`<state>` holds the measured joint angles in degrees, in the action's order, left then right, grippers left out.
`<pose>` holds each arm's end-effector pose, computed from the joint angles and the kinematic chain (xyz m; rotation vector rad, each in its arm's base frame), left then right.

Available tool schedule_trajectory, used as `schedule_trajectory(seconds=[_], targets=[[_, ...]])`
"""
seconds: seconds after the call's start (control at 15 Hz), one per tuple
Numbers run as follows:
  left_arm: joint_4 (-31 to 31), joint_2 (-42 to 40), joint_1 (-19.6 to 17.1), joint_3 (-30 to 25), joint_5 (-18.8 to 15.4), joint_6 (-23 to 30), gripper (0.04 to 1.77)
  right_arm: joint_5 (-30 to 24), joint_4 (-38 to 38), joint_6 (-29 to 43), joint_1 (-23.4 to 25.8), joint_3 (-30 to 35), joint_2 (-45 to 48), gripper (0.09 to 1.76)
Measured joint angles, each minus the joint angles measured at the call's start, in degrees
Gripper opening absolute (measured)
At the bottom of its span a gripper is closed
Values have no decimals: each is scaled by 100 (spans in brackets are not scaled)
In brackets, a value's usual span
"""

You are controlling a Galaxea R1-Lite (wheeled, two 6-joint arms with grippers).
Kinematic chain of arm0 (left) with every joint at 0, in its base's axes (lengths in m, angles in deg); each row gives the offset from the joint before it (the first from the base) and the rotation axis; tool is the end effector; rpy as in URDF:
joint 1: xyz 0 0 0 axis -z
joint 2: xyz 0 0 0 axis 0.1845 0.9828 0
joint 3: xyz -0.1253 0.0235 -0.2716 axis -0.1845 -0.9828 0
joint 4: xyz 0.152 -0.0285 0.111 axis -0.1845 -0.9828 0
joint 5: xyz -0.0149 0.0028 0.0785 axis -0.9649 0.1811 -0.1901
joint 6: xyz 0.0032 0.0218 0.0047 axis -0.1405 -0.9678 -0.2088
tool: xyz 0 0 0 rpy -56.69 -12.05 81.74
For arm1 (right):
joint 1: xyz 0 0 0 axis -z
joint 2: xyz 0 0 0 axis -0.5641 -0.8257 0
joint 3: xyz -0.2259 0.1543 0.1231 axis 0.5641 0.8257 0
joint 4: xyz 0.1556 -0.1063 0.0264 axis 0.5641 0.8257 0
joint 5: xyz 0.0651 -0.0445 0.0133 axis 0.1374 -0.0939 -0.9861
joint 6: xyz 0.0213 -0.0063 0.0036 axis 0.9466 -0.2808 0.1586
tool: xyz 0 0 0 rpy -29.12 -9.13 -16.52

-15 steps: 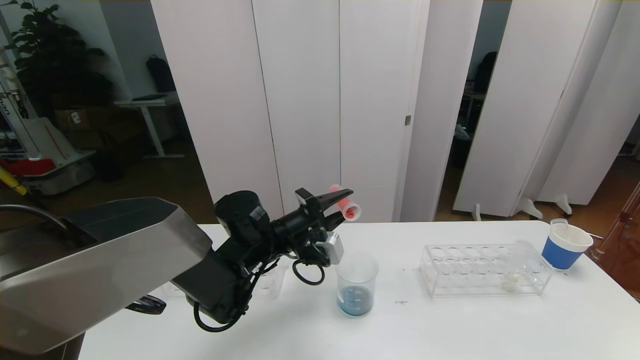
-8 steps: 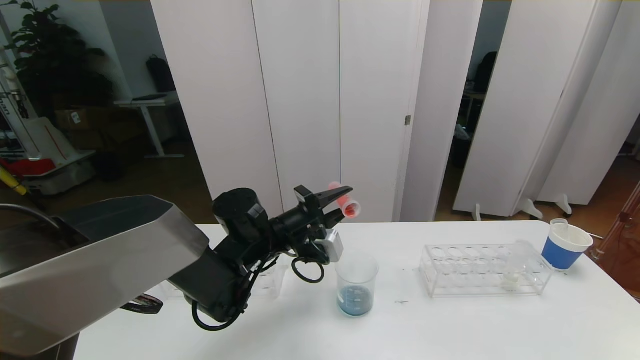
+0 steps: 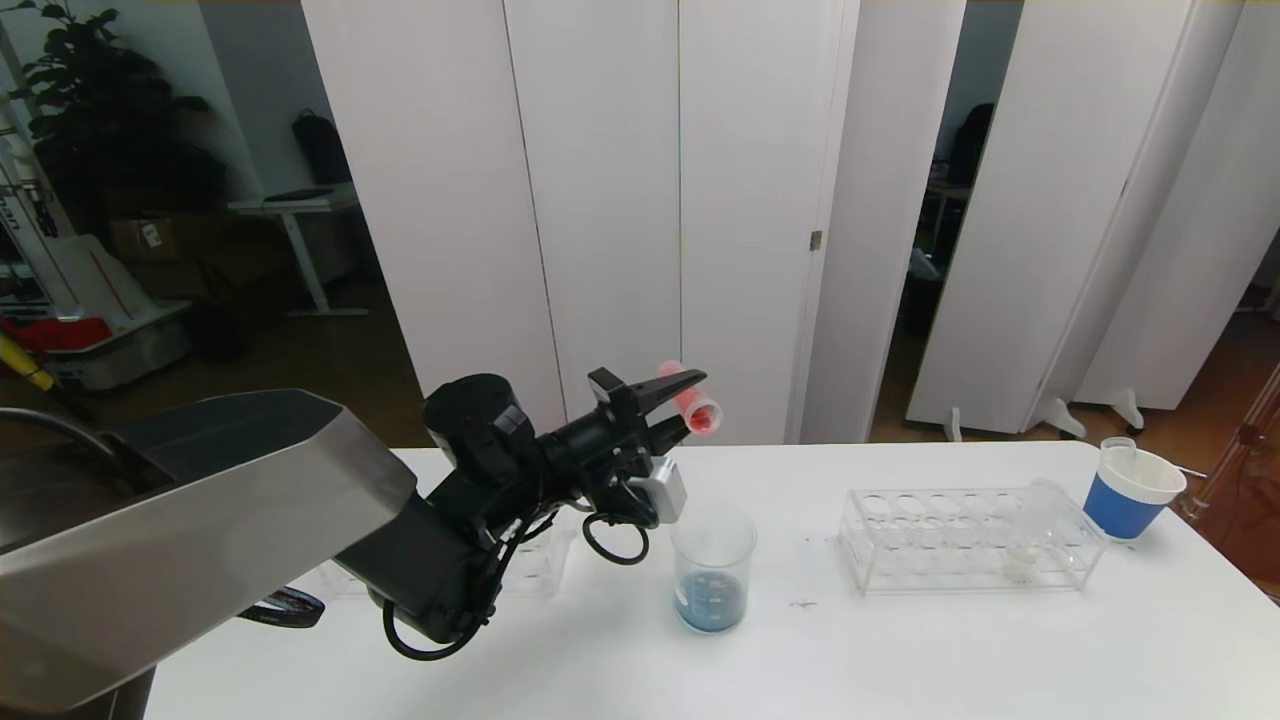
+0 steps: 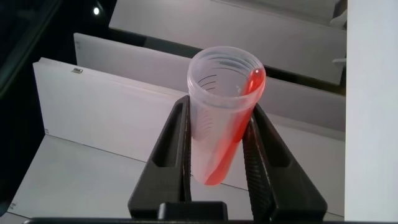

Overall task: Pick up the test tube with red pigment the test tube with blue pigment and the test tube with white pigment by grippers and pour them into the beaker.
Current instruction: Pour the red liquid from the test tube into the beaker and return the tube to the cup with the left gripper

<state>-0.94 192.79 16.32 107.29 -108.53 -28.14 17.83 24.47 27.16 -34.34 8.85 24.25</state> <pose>0.3544 -0.1931 0.1160 1.1552 -0.8598 -0.6939 -0.0229 -0.0001 0.0763 0.0168 -0.0090 -0.0042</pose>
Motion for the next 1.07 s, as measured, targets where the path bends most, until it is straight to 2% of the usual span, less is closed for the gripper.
schedule_trajectory(seconds=[1.07], targets=[[21,62,20,127,2,48,57,-2,2,0,0,0,0,175]])
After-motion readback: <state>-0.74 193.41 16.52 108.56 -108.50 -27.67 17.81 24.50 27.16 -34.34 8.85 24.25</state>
